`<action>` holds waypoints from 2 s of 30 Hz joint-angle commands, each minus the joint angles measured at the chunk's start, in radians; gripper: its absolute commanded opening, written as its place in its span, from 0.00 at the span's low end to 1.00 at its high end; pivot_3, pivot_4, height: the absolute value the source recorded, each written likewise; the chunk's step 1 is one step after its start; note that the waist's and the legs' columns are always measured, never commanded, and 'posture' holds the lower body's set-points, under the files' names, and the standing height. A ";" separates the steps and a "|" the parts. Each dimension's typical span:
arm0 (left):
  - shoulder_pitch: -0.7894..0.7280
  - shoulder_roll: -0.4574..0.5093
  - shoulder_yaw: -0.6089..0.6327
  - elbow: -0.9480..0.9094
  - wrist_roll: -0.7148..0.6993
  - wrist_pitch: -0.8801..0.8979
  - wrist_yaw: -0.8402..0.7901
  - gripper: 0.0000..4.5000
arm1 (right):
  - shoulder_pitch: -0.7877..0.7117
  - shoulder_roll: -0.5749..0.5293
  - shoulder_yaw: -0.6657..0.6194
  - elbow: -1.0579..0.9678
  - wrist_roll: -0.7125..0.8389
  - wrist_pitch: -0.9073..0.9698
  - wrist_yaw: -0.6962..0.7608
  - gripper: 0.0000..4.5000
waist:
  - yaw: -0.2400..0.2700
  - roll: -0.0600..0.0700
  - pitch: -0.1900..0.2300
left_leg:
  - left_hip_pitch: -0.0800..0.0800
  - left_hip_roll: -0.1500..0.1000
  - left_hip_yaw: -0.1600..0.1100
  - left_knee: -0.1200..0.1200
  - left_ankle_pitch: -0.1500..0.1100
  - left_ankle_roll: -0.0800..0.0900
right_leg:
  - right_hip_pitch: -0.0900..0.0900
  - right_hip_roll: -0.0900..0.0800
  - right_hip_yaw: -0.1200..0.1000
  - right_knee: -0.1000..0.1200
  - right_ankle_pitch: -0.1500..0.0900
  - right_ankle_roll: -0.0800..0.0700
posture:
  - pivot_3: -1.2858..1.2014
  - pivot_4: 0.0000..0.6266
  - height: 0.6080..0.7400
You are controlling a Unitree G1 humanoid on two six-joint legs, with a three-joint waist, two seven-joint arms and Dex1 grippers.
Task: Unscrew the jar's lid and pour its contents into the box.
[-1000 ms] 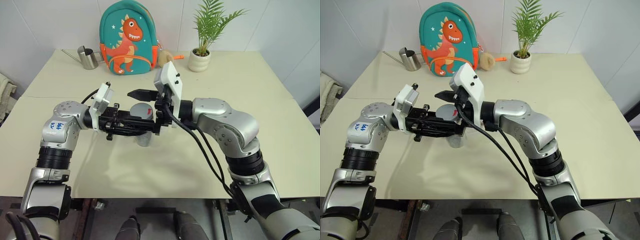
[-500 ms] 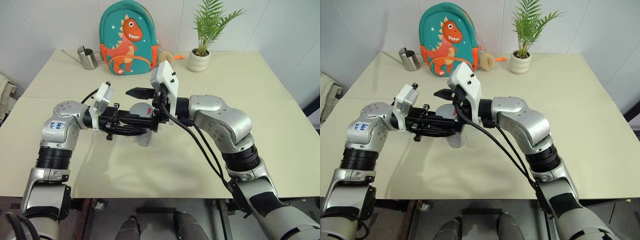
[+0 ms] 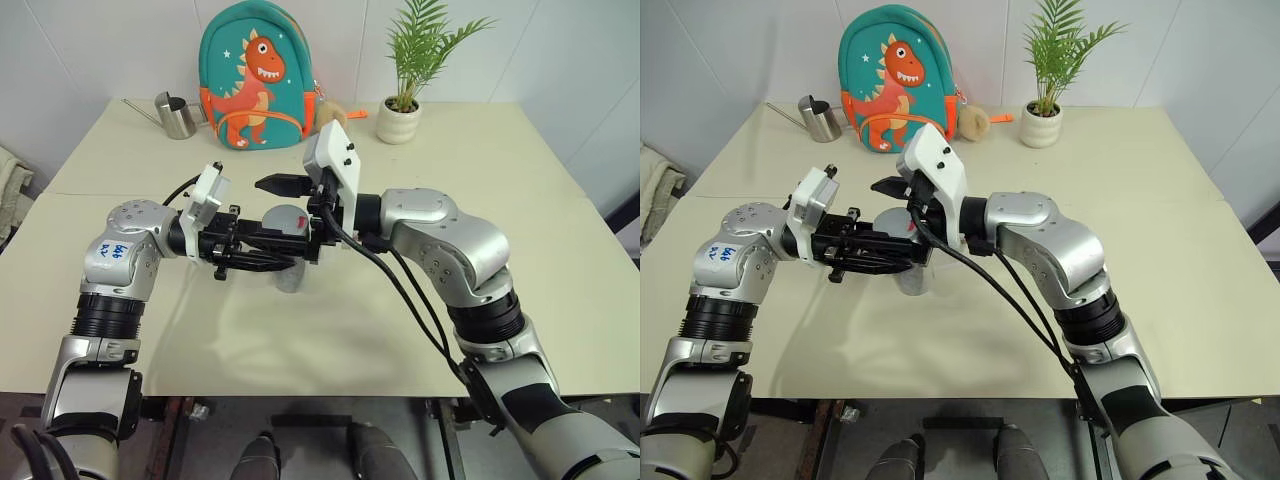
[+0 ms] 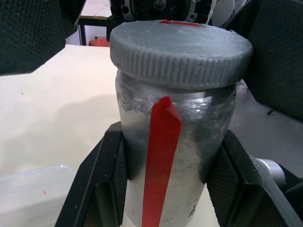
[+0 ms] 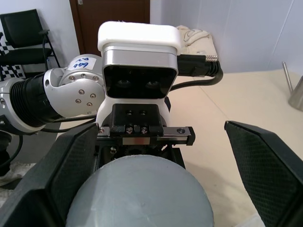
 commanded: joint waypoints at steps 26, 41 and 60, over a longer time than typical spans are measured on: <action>-0.028 0.025 0.015 0.019 0.004 -0.029 -0.018 0.41 | 0.090 -0.199 -0.149 -0.221 0.101 0.146 -0.060 0.99 | 0.001 0.000 0.000 | 0.000 0.000 0.000 0.000 0.000 0.000 | 0.000 0.000 0.000 0.001 0.000 0.000 | 0.52 0.24 1.00; -0.029 0.020 0.016 0.033 0.014 -0.044 -0.023 0.41 | 0.091 -0.256 -0.201 -0.296 0.196 0.208 -0.062 0.99 | 0.002 0.000 0.000 | 0.000 0.000 0.000 0.000 0.000 0.000 | 0.000 0.000 0.000 0.001 -0.001 -0.001 | 0.52 0.24 1.00; -0.042 -0.012 0.012 0.033 0.009 -0.064 -0.020 0.41 | -0.003 -0.041 -0.106 -0.096 0.183 0.095 -0.012 0.99 | 0.000 0.000 0.000 | 0.000 0.000 0.000 0.001 0.000 0.000 | 0.000 0.000 0.000 0.002 -0.001 -0.001 | 0.52 0.24 1.00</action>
